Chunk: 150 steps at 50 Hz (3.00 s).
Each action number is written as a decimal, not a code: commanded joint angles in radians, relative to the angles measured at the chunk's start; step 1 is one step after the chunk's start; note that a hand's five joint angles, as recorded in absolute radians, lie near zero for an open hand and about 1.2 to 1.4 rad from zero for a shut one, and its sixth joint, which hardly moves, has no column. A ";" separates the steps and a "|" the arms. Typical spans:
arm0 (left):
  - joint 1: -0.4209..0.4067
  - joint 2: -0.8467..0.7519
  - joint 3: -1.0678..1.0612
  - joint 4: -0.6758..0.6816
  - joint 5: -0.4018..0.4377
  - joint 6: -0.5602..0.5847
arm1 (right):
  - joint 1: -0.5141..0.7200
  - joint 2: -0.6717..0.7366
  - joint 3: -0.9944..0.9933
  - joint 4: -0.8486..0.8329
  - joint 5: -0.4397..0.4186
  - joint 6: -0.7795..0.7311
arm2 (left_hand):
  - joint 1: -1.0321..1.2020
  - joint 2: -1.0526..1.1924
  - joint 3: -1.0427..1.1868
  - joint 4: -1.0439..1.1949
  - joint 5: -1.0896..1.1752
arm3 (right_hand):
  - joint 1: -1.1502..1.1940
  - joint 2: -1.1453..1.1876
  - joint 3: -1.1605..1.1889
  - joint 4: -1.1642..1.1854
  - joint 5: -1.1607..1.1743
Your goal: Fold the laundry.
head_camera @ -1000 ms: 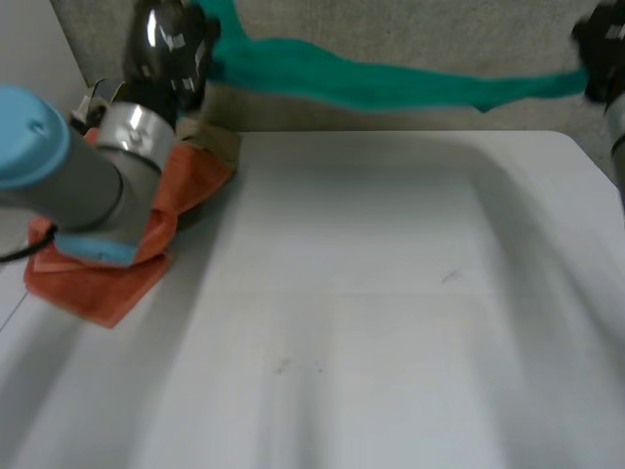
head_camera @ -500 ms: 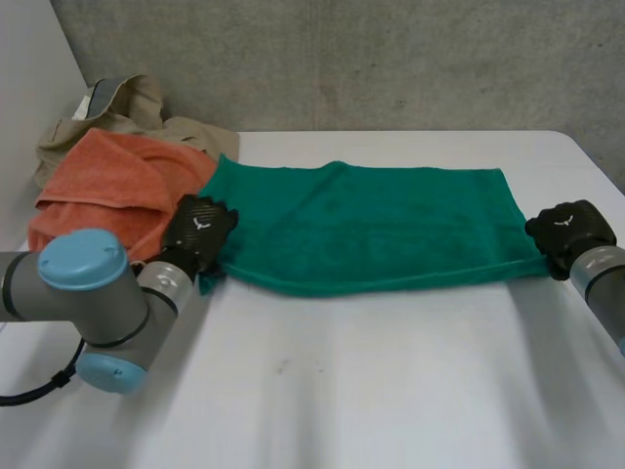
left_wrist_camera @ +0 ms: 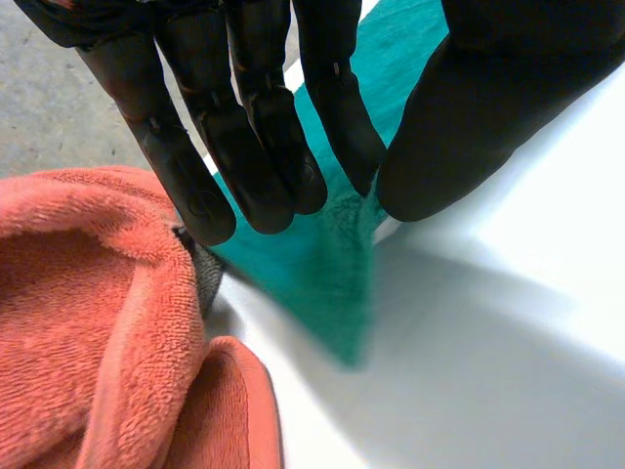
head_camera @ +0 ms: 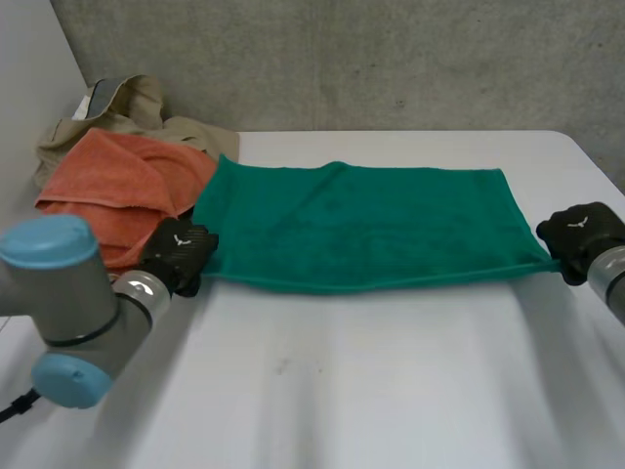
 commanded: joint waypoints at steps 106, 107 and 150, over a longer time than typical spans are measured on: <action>-0.203 0.052 0.099 0.070 -0.158 -0.043 | -0.408 -0.073 0.260 0.011 -0.398 0.014 | -0.983 -1.021 -1.017 -1.023 -0.980 | -0.622 -0.669 -0.683 -0.689 -0.692; -0.203 0.054 0.097 0.070 -0.159 -0.047 | -0.408 -0.073 0.264 0.011 -0.405 0.017 | -0.983 -1.021 -1.017 -1.023 -0.980 | -0.616 -0.663 -0.677 -0.683 -0.686; -0.183 0.172 -0.009 0.070 -0.162 -0.053 | 0.130 -0.141 0.171 -0.362 -0.248 -0.175 | -0.983 -1.021 -1.017 -1.023 -0.980 | 0.267 0.219 0.206 0.200 0.197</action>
